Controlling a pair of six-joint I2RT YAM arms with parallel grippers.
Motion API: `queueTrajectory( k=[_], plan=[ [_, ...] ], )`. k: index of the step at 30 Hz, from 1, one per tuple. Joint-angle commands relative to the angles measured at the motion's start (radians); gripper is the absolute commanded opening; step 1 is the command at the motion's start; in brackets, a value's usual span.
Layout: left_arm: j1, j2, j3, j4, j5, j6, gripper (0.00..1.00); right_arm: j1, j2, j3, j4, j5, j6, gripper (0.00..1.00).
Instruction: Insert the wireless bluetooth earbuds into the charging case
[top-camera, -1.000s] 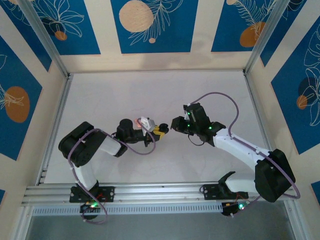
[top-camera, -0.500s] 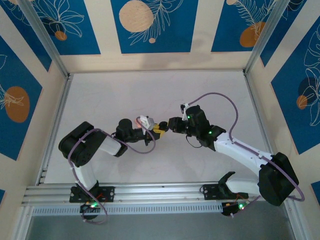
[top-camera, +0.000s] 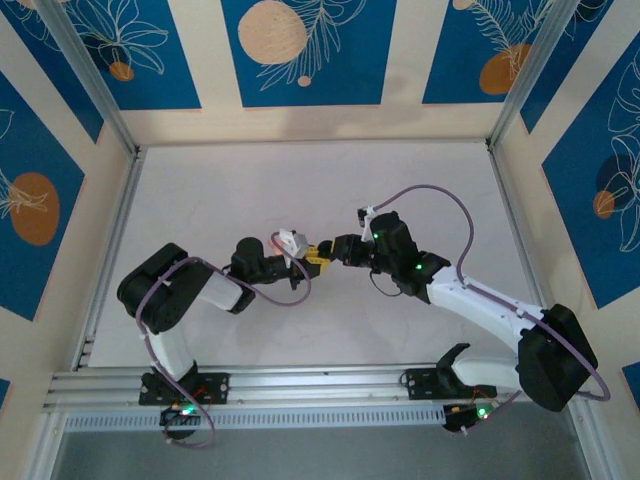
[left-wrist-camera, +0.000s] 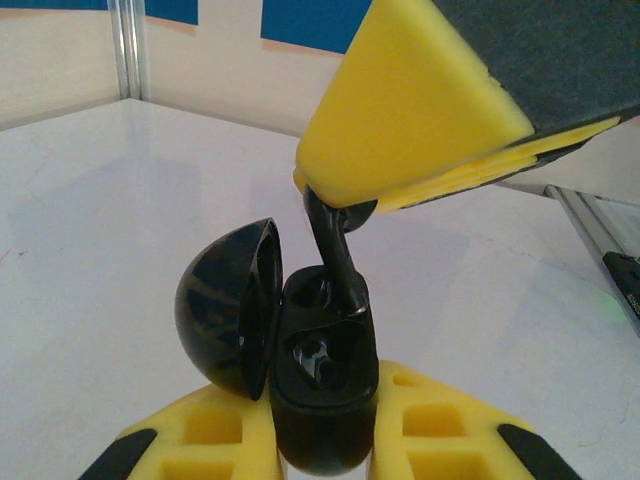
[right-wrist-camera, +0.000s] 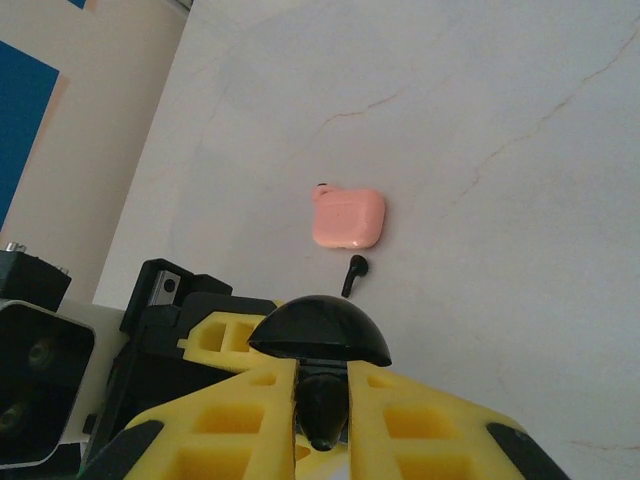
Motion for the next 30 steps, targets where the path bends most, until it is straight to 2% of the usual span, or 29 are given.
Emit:
queueTrajectory(
  k=[1,22,25,30],
  plan=[
    [-0.005,0.011,0.015,0.068,-0.002,-0.022,0.19,0.012,-0.004,-0.017,0.006,0.003,-0.026,0.19],
    [-0.004,-0.001,0.004,0.100,0.015,-0.027,0.19,0.039,0.027,0.002,-0.053,0.003,-0.093,0.19],
    [-0.005,-0.002,0.003,0.107,0.026,-0.028,0.19,0.038,0.025,0.015,-0.075,0.008,-0.099,0.25],
    [-0.005,-0.002,-0.002,0.114,0.032,-0.028,0.19,0.031,0.000,0.031,-0.072,0.003,-0.093,0.41]
  ],
)
